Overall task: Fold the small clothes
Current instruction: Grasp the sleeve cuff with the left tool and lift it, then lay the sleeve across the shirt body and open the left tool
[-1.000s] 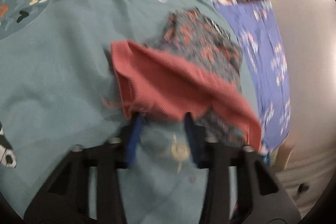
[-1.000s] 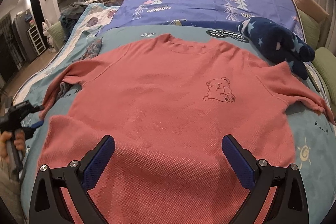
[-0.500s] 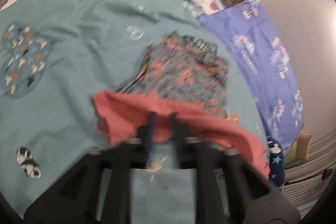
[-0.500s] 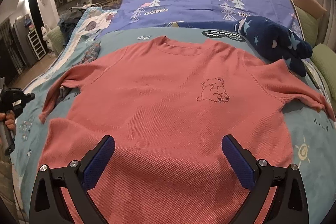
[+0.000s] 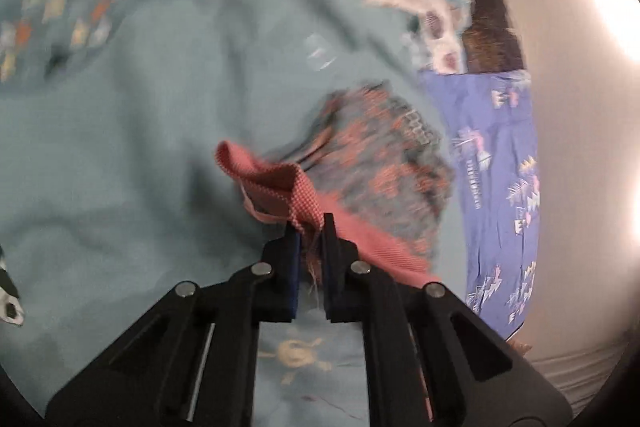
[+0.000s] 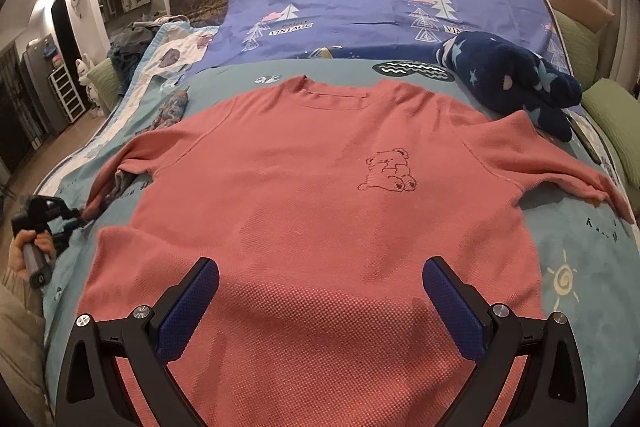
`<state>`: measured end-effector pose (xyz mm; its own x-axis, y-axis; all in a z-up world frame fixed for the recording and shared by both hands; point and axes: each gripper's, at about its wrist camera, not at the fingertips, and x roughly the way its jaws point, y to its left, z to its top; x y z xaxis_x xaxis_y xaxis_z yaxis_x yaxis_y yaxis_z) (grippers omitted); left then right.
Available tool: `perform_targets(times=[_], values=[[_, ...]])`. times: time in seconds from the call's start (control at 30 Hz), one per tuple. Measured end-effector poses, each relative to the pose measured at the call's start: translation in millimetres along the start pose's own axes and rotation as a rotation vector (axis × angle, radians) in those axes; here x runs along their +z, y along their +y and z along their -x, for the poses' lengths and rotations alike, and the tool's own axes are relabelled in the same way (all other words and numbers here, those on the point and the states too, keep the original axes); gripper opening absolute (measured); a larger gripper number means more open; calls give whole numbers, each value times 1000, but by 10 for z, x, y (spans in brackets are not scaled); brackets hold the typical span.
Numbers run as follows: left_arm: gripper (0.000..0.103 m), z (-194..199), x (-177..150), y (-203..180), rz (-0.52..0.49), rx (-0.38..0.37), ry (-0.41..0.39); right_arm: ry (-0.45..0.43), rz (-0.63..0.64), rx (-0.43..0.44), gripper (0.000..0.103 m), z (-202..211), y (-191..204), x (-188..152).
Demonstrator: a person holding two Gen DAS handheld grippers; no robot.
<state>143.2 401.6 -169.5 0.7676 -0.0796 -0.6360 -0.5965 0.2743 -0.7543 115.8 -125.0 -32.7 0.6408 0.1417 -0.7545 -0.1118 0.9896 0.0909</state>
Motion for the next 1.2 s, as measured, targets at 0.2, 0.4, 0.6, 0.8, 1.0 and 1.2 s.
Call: perform_targets(times=[0.2, 0.4, 0.6, 0.8, 1.0, 1.2], values=[[10, 488, -99, -1215, -328, -112, -127, 0, -5, -13, 103, -5, -46, 2], [10, 757, -866, -2561, -721, -271, -120, -14, -32, -15, 103, 35, -140, -24], [10, 546, -2037, -3157, -1008, -351, 33, -23, -86, -42, 103, 83, -376, -43], [11, -78, -3290, -2978, -1223, -310, 265, -30, -168, -56, 103, 170, -701, -98], [34, -173, -3805, -2669, -1354, -236, 422, 6, -217, 47, 102, 176, -896, -143], [61, 221, -3068, -2433, -1274, -182, 197, 31, -208, 123, 75, 87, -936, 14]])
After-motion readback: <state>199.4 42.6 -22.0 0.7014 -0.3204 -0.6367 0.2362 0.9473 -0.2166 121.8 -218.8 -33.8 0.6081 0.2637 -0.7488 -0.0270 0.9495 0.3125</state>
